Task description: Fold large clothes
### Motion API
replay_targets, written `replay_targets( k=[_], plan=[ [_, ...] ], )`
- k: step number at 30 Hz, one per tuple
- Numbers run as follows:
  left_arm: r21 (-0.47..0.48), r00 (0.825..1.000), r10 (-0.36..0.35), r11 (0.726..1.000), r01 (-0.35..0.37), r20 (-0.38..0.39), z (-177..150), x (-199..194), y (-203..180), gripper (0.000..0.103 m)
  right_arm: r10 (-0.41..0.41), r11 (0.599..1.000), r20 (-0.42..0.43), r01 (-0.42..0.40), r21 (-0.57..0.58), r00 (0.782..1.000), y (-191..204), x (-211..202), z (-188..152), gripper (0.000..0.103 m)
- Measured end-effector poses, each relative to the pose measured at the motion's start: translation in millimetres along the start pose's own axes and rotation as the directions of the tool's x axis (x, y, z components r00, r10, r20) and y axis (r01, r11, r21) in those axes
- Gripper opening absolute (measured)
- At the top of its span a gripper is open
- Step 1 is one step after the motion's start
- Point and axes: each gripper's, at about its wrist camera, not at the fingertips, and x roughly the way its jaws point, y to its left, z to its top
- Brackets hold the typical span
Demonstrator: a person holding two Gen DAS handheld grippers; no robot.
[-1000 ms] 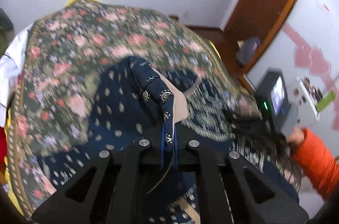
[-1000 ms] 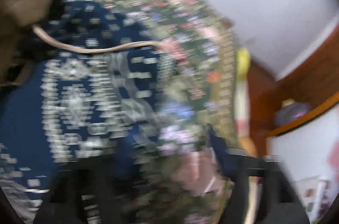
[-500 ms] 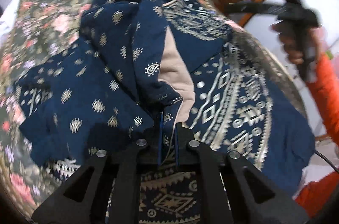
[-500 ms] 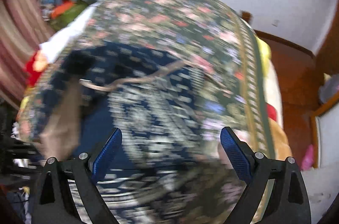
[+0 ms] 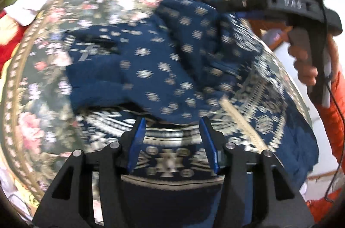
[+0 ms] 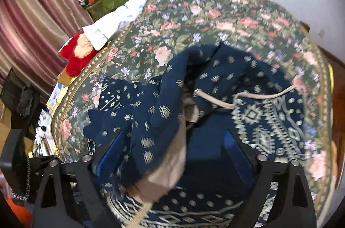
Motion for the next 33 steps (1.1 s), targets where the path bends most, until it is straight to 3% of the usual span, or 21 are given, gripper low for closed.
replay_targets(
  k=[4,7,12,16,18,22,25,30,33],
  plan=[
    [-0.089,1.0,0.009,0.996,-0.007,0.02,12,5,27,0.051,0.073,0.996,-0.063,-0.069,0.06,0.995,-2,27,3,0.054],
    [-0.133,1.0,-0.007,0.991,0.01,0.022,28,20,34,0.051,0.115,0.991,-0.056,-0.111,0.07,0.992,-3,30,1,0.033],
    [-0.16,1.0,-0.001,0.987,0.001,0.002,52,48,38,0.05,0.112,0.993,0.01,-0.112,0.021,0.994,2,14,-8,0.016],
    [-0.131,1.0,0.018,0.991,-0.017,0.01,57,49,25,0.015,0.119,0.993,0.036,-0.119,0.017,0.992,-2,-7,-19,0.012],
    [-0.076,0.998,0.033,0.997,-0.029,0.057,57,36,12,0.005,0.126,0.992,0.041,-0.127,0.018,0.991,-5,-18,-24,0.012],
    [0.005,0.987,0.041,0.999,-0.043,0.154,55,0,-9,0.004,0.137,0.99,0.055,-0.138,0.014,0.989,-9,-45,-41,0.012],
    [0.012,0.981,0.038,0.999,-0.041,0.188,51,-21,-14,0.003,0.111,0.993,0.064,-0.113,0.023,0.992,-14,-59,-56,0.012],
    [-0.03,0.988,-0.046,0.998,0.051,0.146,37,-23,-11,0.003,0.1,0.992,0.028,-0.101,0.077,0.995,-31,-60,-85,0.012],
    [-0.035,0.994,-0.045,0.998,0.049,0.102,27,-12,-13,0.004,0.053,0.996,0.003,-0.053,0.078,0.999,-40,-57,-101,0.012]
  ],
)
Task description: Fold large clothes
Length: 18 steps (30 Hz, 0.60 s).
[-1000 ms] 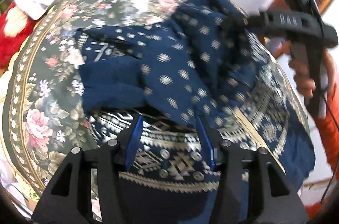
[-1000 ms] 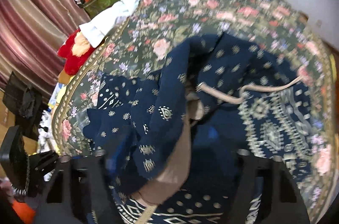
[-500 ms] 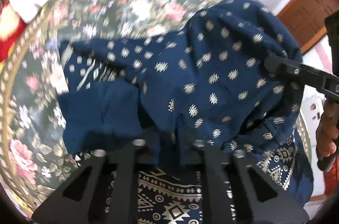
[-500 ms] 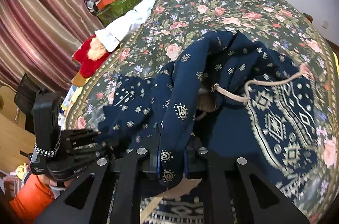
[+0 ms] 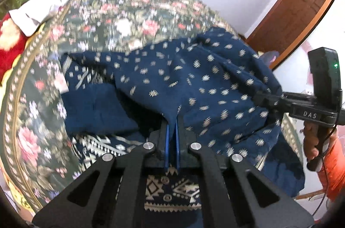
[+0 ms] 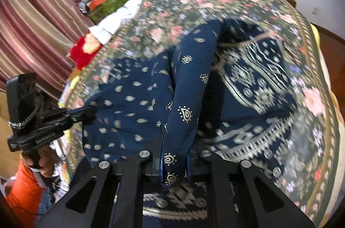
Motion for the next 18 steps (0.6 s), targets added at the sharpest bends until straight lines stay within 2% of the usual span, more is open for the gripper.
replay_targets(
  k=[4,8,9,11,12,13,15,18],
  plan=[
    [0.048,0.995,0.061,0.997,-0.057,-0.073,-17,22,-7,0.004,-0.064,0.998,-0.03,0.064,-0.03,0.997,-5,7,-10,0.013],
    [0.091,0.988,0.115,0.99,-0.105,-0.104,-31,36,-8,0.005,-0.107,0.993,-0.052,0.103,-0.064,0.993,-7,8,-14,0.015],
    [0.104,0.985,0.134,0.987,-0.122,-0.108,-34,39,-8,0.01,-0.131,0.989,-0.055,0.126,-0.076,0.99,-7,8,-16,0.022],
    [0.123,0.982,0.158,0.982,-0.145,-0.104,-38,41,-7,0.018,-0.219,0.97,-0.043,0.212,-0.117,0.975,-5,10,-22,0.048],
    [0.134,0.98,0.175,0.978,-0.162,-0.094,-40,41,-6,0.024,-0.267,0.955,-0.028,0.261,-0.14,0.963,-4,11,-24,0.074],
    [0.137,0.979,0.184,0.976,-0.171,-0.09,-40,40,-5,0.03,-0.344,0.921,0.024,0.343,-0.183,0.939,-2,11,-28,0.09],
    [0.139,0.977,0.194,0.974,-0.181,-0.086,-41,39,-2,0.037,-0.369,0.899,0.065,0.374,-0.227,0.927,-1,11,-33,0.093],
    [0.136,0.976,0.194,0.974,-0.181,-0.093,-43,37,4,0.045,-0.353,0.908,0.045,0.354,-0.224,0.934,-6,12,-34,0.093]
  ],
)
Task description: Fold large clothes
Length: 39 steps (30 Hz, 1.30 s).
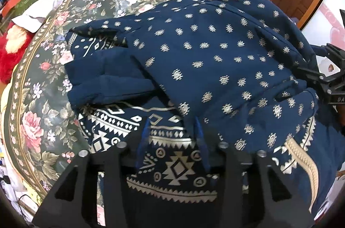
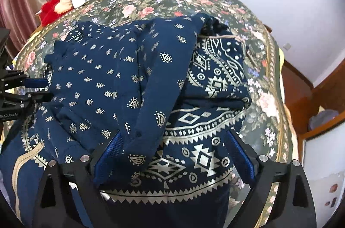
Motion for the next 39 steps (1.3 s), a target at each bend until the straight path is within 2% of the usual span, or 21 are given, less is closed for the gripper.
replay_targets(
  k=[3,6,8,10,14,17,21,25,28,30,32,35,37,38,39],
  plan=[
    [0.003,1.0,0.001,1.0,-0.001,-0.003,1,-9,10,0.046,0.039,0.999,-0.005,-0.038,0.032,0.999,-9,-5,5,0.093],
    [-0.013,0.999,0.034,0.999,-0.034,0.018,9,-20,25,0.046,0.078,0.994,0.017,-0.079,0.076,0.997,-22,-16,11,0.093],
    [-0.05,0.998,0.049,0.998,-0.047,0.045,18,-29,42,0.047,0.103,0.987,0.046,-0.108,0.117,0.994,-34,-24,21,0.093],
    [-0.103,0.994,0.08,0.992,-0.072,0.07,29,-36,63,0.054,0.12,0.978,0.078,-0.131,0.161,0.99,-48,-28,29,0.093],
    [-0.219,0.99,0.115,0.971,-0.096,0.076,52,-30,104,0.054,0.14,0.957,0.107,-0.163,0.241,0.984,-76,-24,50,0.093],
    [-0.31,0.995,0.096,0.947,-0.079,0.041,65,-11,133,0.054,0.155,0.938,0.099,-0.178,0.298,0.983,-96,-8,65,0.094],
    [-0.394,1.0,0.029,0.919,-0.024,0.005,80,20,157,0.054,0.199,0.909,0.065,-0.209,0.36,0.978,-120,27,82,0.094],
    [-0.407,1.0,-0.001,0.914,-0.001,-0.004,91,44,166,0.054,0.25,0.871,0.025,-0.236,0.431,0.968,-144,70,94,0.094],
    [-0.423,1.0,-0.014,0.906,0.013,0.001,97,58,172,0.054,0.253,0.844,0.0,-0.22,0.489,0.967,-163,101,99,0.094],
    [-0.426,1.0,-0.03,0.904,0.03,0.007,100,65,175,0.054,0.277,0.818,-0.002,-0.235,0.526,0.961,-173,118,101,0.094],
    [-0.418,0.999,-0.042,0.908,0.044,0.013,105,71,174,0.054,0.28,0.813,0.02,-0.248,0.527,0.96,-176,124,105,0.093],
    [-0.406,0.999,-0.041,0.913,0.043,0.015,113,79,172,0.054,0.283,0.824,0.042,-0.265,0.501,0.958,-171,128,115,0.079],
    [-0.396,0.999,-0.031,0.918,0.032,0.009,118,84,169,0.054,0.294,0.83,0.038,-0.275,0.486,0.955,-164,133,119,0.063],
    [-0.386,1.0,-0.018,0.922,0.018,0.005,121,86,167,0.053,0.285,0.84,0.029,-0.264,0.474,0.958,-159,135,121,0.06],
    [-0.375,1.0,-0.003,0.927,0.003,0.001,123,87,165,0.047,0.261,0.856,0.019,-0.241,0.457,0.965,-153,137,123,0.052]
  ],
)
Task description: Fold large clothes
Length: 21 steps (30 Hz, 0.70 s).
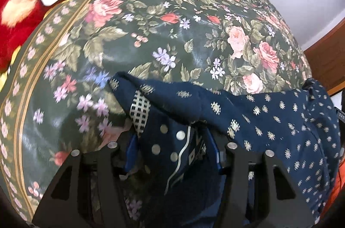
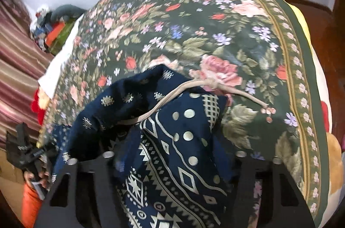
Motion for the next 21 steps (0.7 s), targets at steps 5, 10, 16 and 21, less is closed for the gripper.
replay_targets(
  k=[5,10,16,21],
  plan=[
    [0.098,0.994,0.107,0.989,-0.11,0.032,2,0,-24,0.009,-0.071,0.997,0.038,0.071,-0.009,0.997,12,3,-2,0.013],
    [0.21,0.97,0.167,0.957,-0.203,0.176,3,-40,-58,0.006,-0.083,0.996,0.13,0.087,-0.021,0.988,26,-26,2,0.008],
    [0.221,0.945,0.071,0.964,-0.146,0.319,33,-107,-86,0.006,-0.063,0.991,0.213,0.087,-0.104,0.975,59,-63,24,0.007],
    [0.233,0.924,0.086,0.955,-0.183,0.372,75,-113,-92,0.006,-0.077,0.987,0.267,0.111,-0.114,0.961,77,-63,53,0.007]
  ],
)
